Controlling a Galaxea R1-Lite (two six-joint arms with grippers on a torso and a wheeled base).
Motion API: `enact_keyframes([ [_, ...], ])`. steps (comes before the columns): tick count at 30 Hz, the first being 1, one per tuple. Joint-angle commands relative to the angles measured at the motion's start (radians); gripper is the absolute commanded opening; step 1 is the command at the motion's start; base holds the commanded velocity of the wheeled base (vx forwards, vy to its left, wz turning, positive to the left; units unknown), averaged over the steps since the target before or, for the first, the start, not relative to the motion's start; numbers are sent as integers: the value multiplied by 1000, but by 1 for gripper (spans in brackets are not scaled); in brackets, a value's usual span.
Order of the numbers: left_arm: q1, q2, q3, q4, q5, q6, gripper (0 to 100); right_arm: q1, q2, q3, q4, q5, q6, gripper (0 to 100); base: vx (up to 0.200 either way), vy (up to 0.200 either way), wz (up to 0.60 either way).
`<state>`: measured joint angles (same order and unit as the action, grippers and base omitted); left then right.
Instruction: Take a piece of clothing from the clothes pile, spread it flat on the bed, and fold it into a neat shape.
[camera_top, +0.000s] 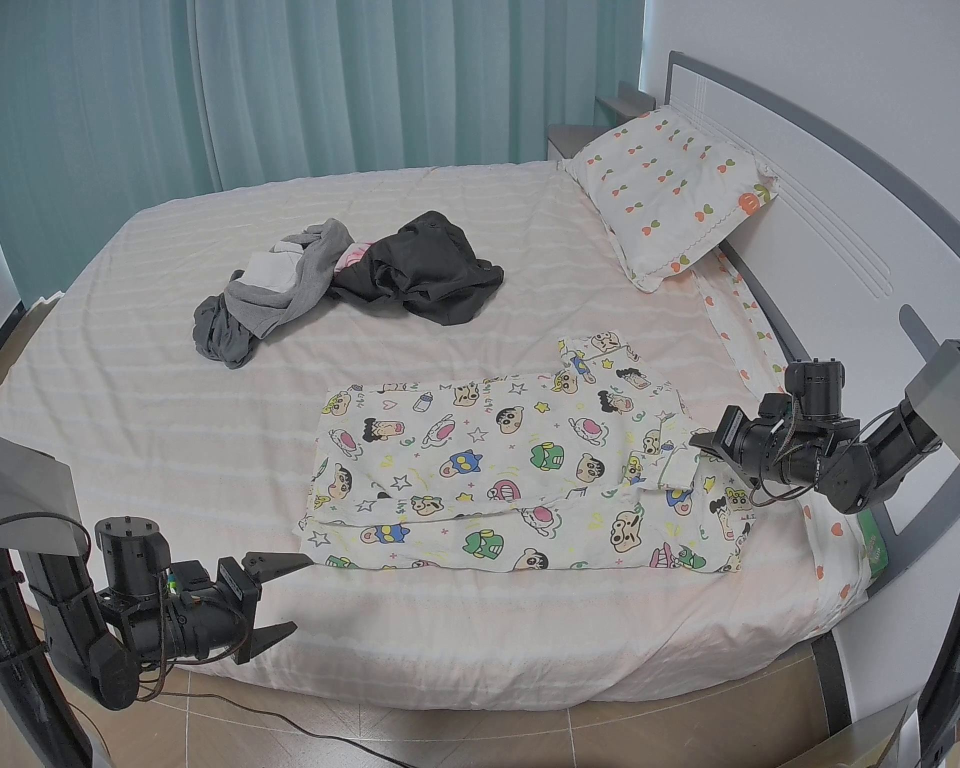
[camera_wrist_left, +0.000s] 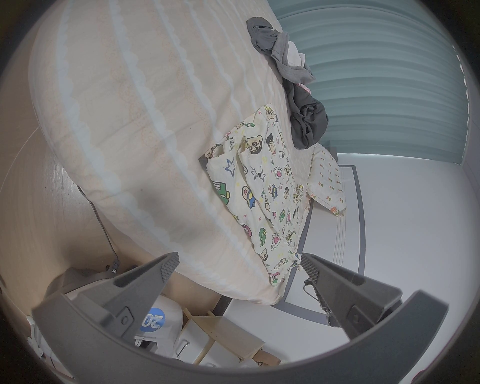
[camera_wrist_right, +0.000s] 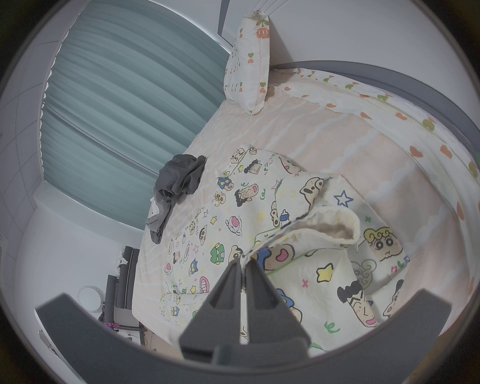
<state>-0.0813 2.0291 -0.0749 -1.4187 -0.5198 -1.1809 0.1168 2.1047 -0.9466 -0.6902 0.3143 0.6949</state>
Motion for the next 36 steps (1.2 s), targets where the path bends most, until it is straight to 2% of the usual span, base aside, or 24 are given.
enact_keyframes([
  [1,0,0,0,0,0,0,100,0,1,-29,20,0,-3,0,0,0,0],
  [10,0,0,0,0,0,0,100,-3,8,-70,61,0,-21,0,0,0,0],
  [19,0,0,0,0,0,0,100,0,-15,-34,97,-12,-25,0,0,0,0],
  [23,0,0,1,0,0,0,100,6,-46,60,110,-76,-49,0,0,0,0],
  [31,0,0,1,0,0,0,100,9,-117,213,106,-89,-74,0,0,0,0],
  [34,0,0,3,0,0,-2,100,27,-127,267,104,-123,-74,0,0,0,0],
  [36,0,0,3,0,0,-2,100,50,-126,298,101,-172,-72,0,0,0,0],
])
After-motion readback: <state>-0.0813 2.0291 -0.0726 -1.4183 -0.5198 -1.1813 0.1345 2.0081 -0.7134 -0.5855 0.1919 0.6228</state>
